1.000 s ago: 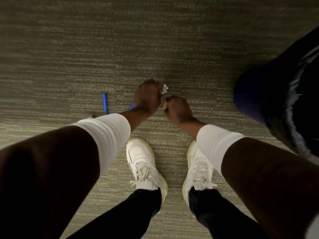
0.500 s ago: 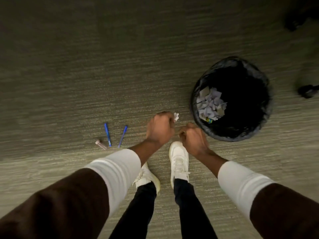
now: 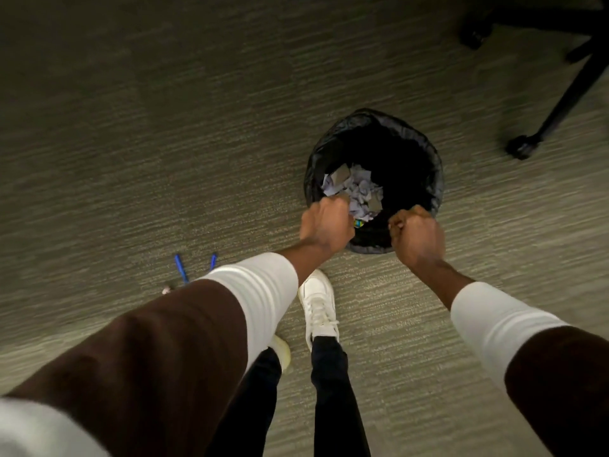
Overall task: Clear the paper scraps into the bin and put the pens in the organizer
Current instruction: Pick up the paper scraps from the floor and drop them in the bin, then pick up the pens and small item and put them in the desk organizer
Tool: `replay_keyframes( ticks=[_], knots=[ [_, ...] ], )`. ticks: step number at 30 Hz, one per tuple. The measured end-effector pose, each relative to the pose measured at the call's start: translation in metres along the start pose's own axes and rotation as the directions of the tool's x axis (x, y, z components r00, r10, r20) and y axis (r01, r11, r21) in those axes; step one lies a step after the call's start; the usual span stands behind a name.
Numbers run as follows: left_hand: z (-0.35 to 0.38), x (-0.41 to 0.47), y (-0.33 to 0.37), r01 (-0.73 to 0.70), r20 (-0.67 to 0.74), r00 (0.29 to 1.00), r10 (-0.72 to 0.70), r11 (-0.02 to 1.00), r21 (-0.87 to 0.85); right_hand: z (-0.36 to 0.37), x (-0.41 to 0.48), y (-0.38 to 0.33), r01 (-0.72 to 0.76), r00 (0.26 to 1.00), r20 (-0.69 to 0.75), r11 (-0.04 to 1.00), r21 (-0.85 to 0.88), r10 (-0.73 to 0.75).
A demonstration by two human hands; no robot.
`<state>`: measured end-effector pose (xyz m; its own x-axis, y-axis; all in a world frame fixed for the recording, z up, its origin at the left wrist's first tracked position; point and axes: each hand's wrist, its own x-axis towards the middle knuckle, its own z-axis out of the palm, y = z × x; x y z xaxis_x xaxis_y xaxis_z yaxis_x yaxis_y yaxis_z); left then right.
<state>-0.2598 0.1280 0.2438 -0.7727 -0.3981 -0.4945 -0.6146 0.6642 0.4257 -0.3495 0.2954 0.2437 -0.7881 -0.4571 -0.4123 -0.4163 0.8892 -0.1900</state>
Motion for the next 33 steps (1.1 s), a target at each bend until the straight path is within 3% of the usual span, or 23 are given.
replay_keyframes(
  ticks=[6, 11, 17, 24, 33],
  knots=[
    [0.014, -0.022, -0.008, 0.025, 0.069, 0.997, -0.025, 1.0, 0.0, 0.008, -0.012, 0.011, -0.036, 0.999, -0.014, 0.999, -0.01, 0.035],
    [0.026, -0.058, -0.049, 0.084, 0.164, 0.983, -0.086, 0.996, 0.018, 0.015, -0.048, -0.004, 0.034, 0.998, 0.052, 0.998, 0.054, -0.037],
    [0.026, -0.103, -0.092, 0.21, 0.429, 0.871, -0.237, 0.971, 0.112, 0.038, -0.098, -0.034, 0.115, 0.977, 0.166, 0.988, 0.105, -0.131],
    [0.012, -0.14, -0.127, 0.397, 0.404, 0.848, -0.343, 0.916, -0.055, 0.062, -0.119, -0.101, 0.306, 0.892, 0.328, 0.949, 0.071, -0.312],
    [0.015, -0.173, -0.212, 0.622, 0.325, 0.777, -0.539, 0.739, -0.26, 0.117, -0.121, -0.21, 0.524, 0.76, 0.417, 0.849, 0.062, -0.499]
  ],
)
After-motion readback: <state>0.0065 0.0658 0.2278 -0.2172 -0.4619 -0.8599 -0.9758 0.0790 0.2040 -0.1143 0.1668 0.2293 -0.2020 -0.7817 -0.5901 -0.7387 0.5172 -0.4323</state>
